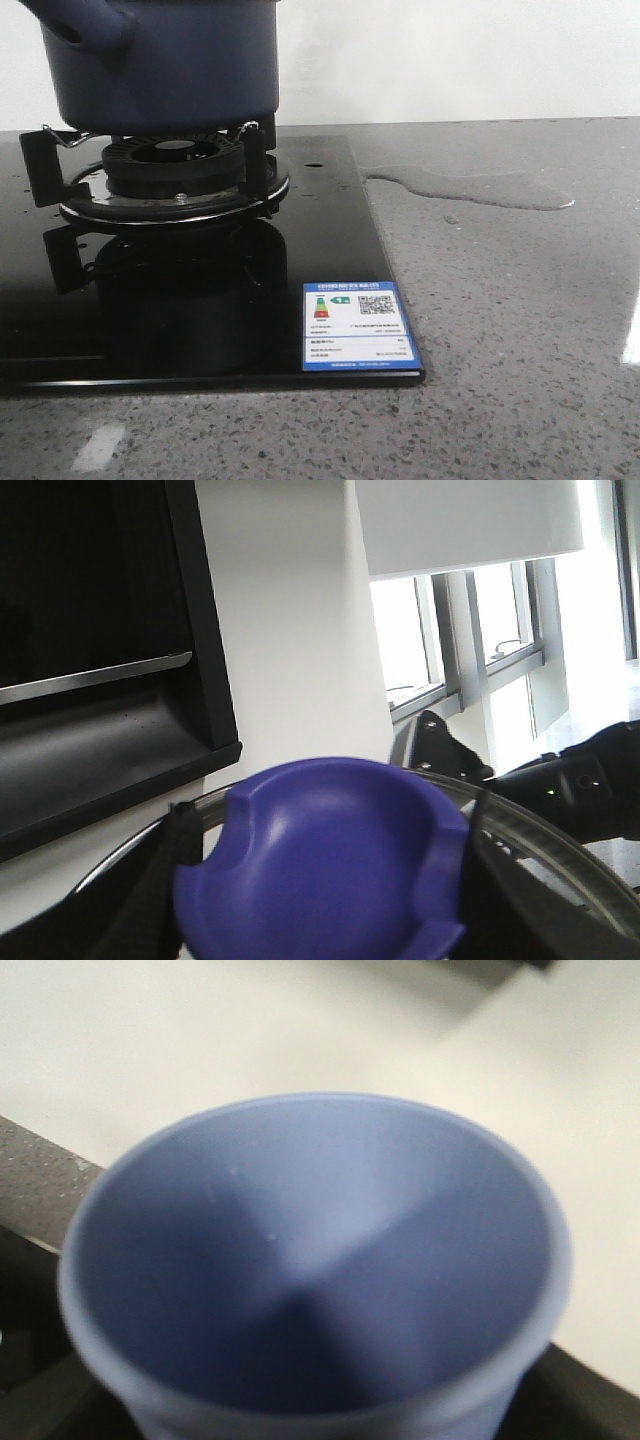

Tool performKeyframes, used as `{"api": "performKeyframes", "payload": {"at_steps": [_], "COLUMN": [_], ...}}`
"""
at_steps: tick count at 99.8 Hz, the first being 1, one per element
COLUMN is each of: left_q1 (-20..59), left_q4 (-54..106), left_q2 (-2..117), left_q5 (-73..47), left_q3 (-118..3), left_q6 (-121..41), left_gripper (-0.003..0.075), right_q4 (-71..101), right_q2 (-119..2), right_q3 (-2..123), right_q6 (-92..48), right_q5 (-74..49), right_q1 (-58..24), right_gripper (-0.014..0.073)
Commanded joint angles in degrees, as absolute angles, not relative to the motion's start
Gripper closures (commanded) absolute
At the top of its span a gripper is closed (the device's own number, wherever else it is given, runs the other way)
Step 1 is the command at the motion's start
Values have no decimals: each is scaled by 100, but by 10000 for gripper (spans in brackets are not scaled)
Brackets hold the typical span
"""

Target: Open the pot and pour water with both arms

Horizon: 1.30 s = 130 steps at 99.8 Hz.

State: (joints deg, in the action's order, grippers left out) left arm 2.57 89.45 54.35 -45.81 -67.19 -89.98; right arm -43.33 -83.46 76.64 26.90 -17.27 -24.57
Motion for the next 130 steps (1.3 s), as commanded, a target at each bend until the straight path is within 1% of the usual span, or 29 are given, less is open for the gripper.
{"api": "performKeyframes", "payload": {"at_steps": [1,10,19,33,45,50,52,54,55,57,60,62,67,69,72,73,81,96,118,125,128,130], "left_q1": [257,257,257,257,257,257,257,257,257,257,257,257,257,257,257,257,257,319,694,774,788,788], "left_q4": [9349,9308,9226,9165,9165,9165,9165,9165,9165,9165,9186,9186,9186,9186,9186,9186,9186,9186,9186,9195,9210,9227], "left_q2": [5348,5348,5362,5454,5559,5615,5636,5651,5667,5692,5734,5751,5817,5833,5867,5882,5983,6187,6695,6898,6981,7022], "left_q5": [-4530,-4541,-4541,-4541,-4551,-4551,-4551,-4551,-4551,-4551,-4551,-4551,-4551,-4551,-4551,-4551,-4551,-4539,-4415,-4311,-4248,-4226], "left_q3": [-6918,-6918,-6918,-6918,-6910,-6896,-6897,-6897,-6885,-6871,-6854,-6827,-6777,-6744,-6712,-6709,-6642,-6630,-6630,-6630,-6630,-6630], "left_q6": [-8957,-8957,-8957,-8957,-8957,-8957,-8957,-8957,-8957,-8957,-8957,-8957,-8957,-8957,-8957,-8957,-8957,-8968,-9559,-9629,-9629,-9629], "left_gripper": [491,491,491,491,491,491,491,491,491,491,491,491,491,491,491,491,491,491,491,491,491,491], "right_q4": [-4252,-4228,-4036,-3852,-3839,-3839,-3839,-3839,-3839,-3839,-3839,-3839,-3826,-3800,-3776,-3776,-3786,-3786,-3778,-3778,-3778,-3778], "right_q2": [-7705,-7390,-7305,-7305,-7305,-7305,-7305,-7305,-7305,-7305,-7305,-7292,-7292,-7292,-7292,-7292,-7252,-6927,-5829,-5436,-5282,-5178], "right_q3": [6814,5705,4816,4001,3765,3764,3764,3764,3764,3764,3764,3764,3764,3764,3764,3764,3764,3764,3764,3764,3764,3764], "right_q6": [3089,3345,3345,3345,3345,3345,3345,3345,3345,3345,3345,3345,3345,3345,3345,3345,3345,3345,3472,3592,3618,3639], "right_q5": [-190,1110,1893,2217,2193,2182,2182,2246,2246,2281,2309,2356,2452,2466,2466,2466,2416,2463,2486,2492,2492,2492], "right_q1": [-1989,-1394,-947,-546,-454,-454,-454,-454,-454,-454,-454,-454,-454,-454,-454,-454,-454,-454,-465,-465,-465,-465], "right_gripper": [362,359,358,358,354,335,319,284,284,251,183,153,27,-3,-72,-77,-48,-48,-45,3,42,83]}}
